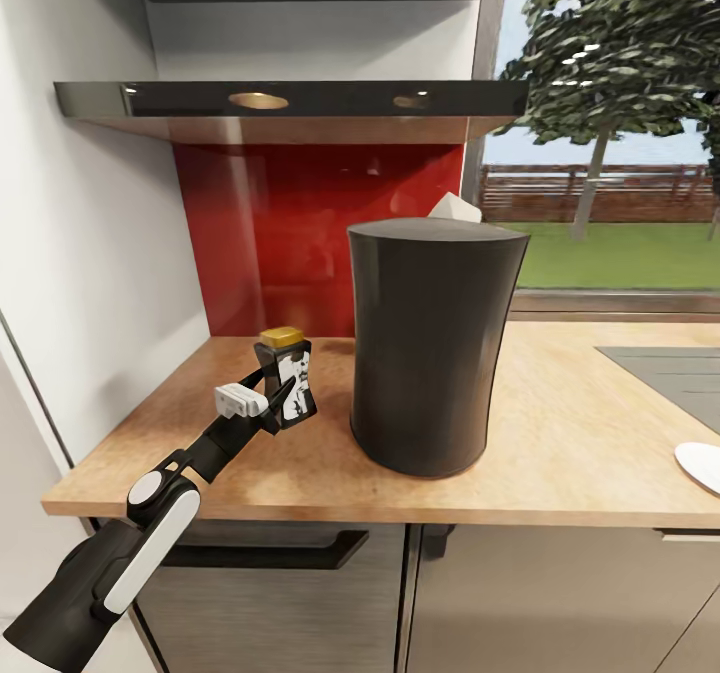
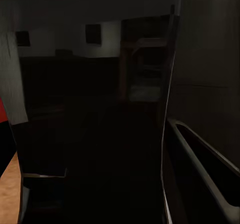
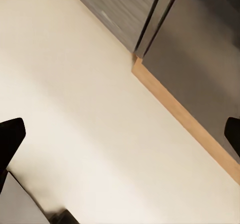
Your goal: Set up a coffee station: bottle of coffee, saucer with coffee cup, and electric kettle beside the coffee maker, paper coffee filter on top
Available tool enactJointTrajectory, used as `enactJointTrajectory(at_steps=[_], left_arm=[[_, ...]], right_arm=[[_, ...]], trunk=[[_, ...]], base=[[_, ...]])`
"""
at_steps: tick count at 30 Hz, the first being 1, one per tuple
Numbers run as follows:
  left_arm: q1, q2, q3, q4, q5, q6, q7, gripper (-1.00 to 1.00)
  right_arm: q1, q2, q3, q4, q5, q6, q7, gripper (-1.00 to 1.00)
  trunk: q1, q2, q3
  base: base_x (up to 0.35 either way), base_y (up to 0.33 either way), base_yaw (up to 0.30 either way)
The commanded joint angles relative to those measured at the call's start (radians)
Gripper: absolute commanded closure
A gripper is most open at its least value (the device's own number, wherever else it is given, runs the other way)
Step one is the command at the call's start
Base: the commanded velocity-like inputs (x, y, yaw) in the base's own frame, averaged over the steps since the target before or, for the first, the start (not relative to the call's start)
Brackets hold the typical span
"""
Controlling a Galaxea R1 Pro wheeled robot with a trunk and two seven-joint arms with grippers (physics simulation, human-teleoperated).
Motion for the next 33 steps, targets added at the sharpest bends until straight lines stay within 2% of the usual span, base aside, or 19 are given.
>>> enactJointTrajectory(at_steps=[1, 27, 33], left_arm=[[-0.001, 0.001, -0.002, 0.001, 0.009, -0.003, -0.003, 1.0], [-0.001, 0.001, -0.002, 0.0, 0.009, -0.002, -0.001, 1.0], [-0.001, 0.0, -0.001, -0.03, 0.009, 0.012, 0.001, 1.0]], right_arm=[[-0.002, -0.001, 0.007, 0.0, -0.01, -0.004, -0.002, -1.0], [-0.002, -0.001, 0.008, 0.0, -0.009, -0.004, -0.002, -1.0], [-0.002, -0.001, 0.008, 0.001, -0.01, -0.004, -0.002, -1.0]], trunk=[[0.0, -0.001, -0.001], [0.0, -0.001, -0.001], [0.0, -0.001, -0.001]], base=[[0.008, 0.0, 0.0], [0.08, 0.0, 0.0], [0.016, 0.0, 0.0]])
